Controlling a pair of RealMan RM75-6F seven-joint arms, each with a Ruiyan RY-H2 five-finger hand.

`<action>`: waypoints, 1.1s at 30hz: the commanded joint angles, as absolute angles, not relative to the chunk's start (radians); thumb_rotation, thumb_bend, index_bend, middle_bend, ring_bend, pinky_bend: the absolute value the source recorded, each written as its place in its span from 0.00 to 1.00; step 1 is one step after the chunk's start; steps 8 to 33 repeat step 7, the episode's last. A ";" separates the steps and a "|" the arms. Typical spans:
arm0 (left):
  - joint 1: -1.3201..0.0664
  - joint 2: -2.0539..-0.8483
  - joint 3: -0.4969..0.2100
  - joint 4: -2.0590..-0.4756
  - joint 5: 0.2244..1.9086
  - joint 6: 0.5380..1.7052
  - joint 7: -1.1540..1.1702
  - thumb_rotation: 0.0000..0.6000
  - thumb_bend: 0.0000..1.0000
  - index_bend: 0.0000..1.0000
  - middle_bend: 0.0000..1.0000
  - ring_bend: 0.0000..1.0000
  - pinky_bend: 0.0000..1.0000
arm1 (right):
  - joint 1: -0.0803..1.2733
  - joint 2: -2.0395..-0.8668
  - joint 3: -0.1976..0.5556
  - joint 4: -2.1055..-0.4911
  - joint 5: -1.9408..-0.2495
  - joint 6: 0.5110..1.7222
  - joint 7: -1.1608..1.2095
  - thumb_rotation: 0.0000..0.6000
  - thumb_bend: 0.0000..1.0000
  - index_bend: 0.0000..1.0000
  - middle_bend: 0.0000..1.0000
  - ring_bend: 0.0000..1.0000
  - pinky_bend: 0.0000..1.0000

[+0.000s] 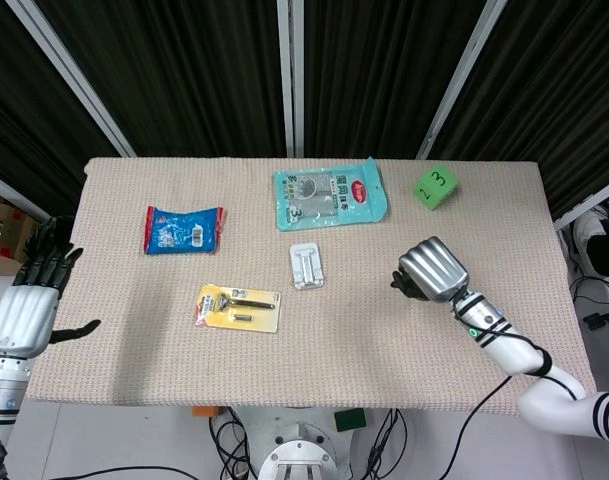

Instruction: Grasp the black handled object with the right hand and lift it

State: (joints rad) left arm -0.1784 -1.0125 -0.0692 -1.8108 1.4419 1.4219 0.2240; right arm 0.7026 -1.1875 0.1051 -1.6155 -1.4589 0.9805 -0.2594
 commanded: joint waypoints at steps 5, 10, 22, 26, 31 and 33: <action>-0.179 -1.012 -0.070 -1.809 1.440 1.420 0.221 0.80 0.00 0.06 0.02 0.02 0.13 | 0.713 -1.198 0.110 -1.604 -1.441 0.965 -0.287 0.80 0.63 1.00 1.00 1.00 0.78; -0.179 -1.012 -0.070 -1.809 1.440 1.420 0.220 0.80 0.00 0.06 0.02 0.02 0.13 | 0.713 -1.199 0.111 -1.605 -1.437 0.963 -0.290 0.80 0.63 1.00 1.00 1.00 0.78; -0.179 -1.012 -0.070 -1.809 1.440 1.420 0.220 0.80 0.00 0.06 0.02 0.02 0.13 | 0.713 -1.199 0.111 -1.605 -1.437 0.963 -0.290 0.80 0.63 1.00 1.00 1.00 0.78; -0.179 -1.012 -0.070 -1.809 1.440 1.420 0.220 0.80 0.00 0.06 0.02 0.02 0.13 | 0.713 -1.199 0.111 -1.605 -1.437 0.963 -0.290 0.80 0.63 1.00 1.00 1.00 0.78; -0.179 -1.012 -0.070 -1.809 1.440 1.420 0.220 0.80 0.00 0.06 0.02 0.02 0.13 | 0.713 -1.199 0.111 -1.605 -1.437 0.963 -0.290 0.80 0.63 1.00 1.00 1.00 0.78; -0.179 -1.012 -0.070 -1.809 1.440 1.420 0.220 0.80 0.00 0.06 0.02 0.02 0.13 | 0.713 -1.199 0.111 -1.605 -1.437 0.963 -0.290 0.80 0.63 1.00 1.00 1.00 0.78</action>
